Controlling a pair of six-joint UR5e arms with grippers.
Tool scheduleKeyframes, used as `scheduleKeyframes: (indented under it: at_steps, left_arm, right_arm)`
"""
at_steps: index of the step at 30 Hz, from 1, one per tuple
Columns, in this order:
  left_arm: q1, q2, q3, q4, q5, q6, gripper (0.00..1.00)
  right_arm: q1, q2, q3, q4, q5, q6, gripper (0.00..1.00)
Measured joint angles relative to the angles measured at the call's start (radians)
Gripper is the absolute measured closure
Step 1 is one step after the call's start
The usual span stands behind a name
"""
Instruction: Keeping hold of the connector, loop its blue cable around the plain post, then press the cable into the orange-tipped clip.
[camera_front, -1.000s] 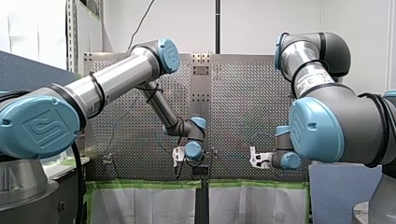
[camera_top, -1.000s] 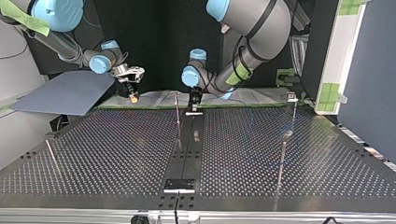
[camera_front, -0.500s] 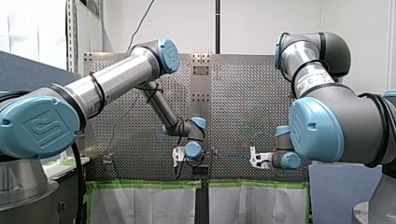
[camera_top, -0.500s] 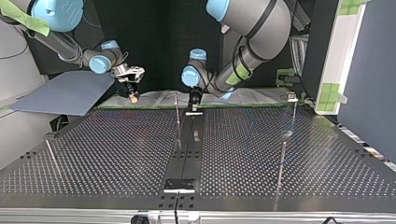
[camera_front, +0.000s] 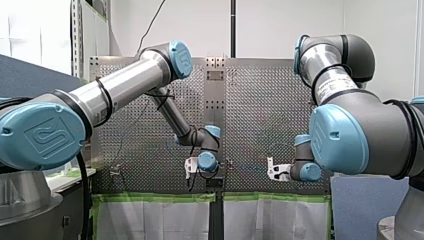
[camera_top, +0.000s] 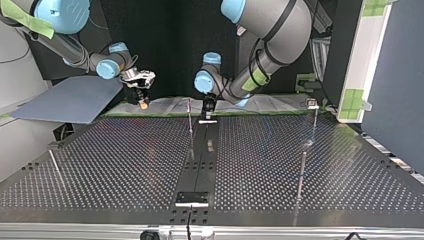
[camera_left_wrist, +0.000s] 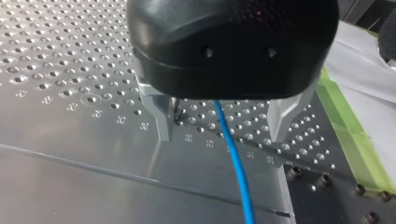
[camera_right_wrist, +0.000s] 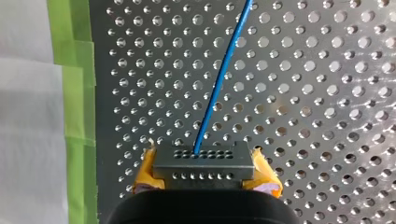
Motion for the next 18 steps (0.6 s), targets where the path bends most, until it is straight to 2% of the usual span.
scheduleKeyframes:
  at_steps: [12,18]
  left_arm:
    - [0.000,0.000,0.000,0.000,0.000,0.000,0.00]
    - [0.000,0.000,0.000,0.000,0.000,0.000,0.00]
  right_arm:
    - [-0.001,0.000,-0.002,0.017,0.026,0.015,1.00]
    - [0.001,0.000,-0.003,0.018,0.031,0.017,1.00]
